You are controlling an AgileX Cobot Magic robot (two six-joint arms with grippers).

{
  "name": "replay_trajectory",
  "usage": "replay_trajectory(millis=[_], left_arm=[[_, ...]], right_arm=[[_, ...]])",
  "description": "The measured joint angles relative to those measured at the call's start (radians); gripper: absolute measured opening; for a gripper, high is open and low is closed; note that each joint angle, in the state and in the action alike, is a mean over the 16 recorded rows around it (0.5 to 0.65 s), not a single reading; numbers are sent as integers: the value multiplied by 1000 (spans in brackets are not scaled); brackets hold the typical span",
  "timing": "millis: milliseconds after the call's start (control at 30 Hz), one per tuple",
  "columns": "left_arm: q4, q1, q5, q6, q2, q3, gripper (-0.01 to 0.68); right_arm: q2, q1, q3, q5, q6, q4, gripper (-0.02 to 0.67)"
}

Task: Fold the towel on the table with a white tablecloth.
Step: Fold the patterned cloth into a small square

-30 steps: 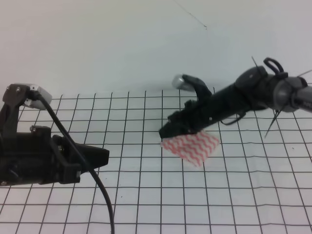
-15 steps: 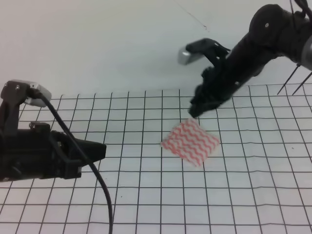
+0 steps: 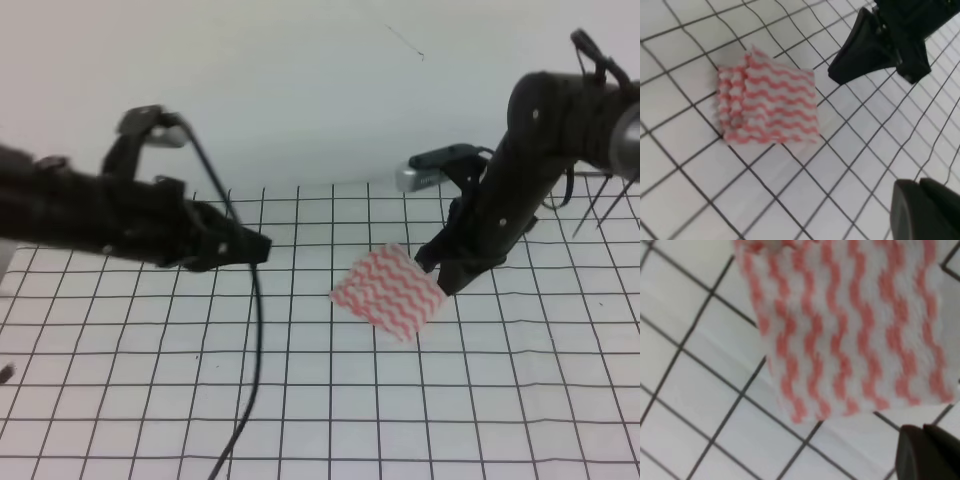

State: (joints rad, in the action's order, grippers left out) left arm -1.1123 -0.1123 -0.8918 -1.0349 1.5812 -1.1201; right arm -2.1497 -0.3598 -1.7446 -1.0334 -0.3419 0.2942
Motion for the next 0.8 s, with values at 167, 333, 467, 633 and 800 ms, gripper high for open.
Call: replay_trajectory(millis=[167, 333, 467, 633, 800], left_arm=[[72, -52, -8, 40, 179, -177, -1], [152, -103, 20, 97, 344, -333, -1], [196, -131, 54, 136, 462, -437, -1], [223, -154, 79, 157, 589, -550, -1], [244, -173, 81, 172, 681, -634, -1]], right_arm=[[0, 0, 82, 76, 20, 25, 6], [0, 0, 137, 137, 25, 53, 6], [0, 0, 155, 157, 16, 68, 5], [0, 0, 160, 163, 5, 75, 5], [0, 0, 160, 167, -6, 77, 4]])
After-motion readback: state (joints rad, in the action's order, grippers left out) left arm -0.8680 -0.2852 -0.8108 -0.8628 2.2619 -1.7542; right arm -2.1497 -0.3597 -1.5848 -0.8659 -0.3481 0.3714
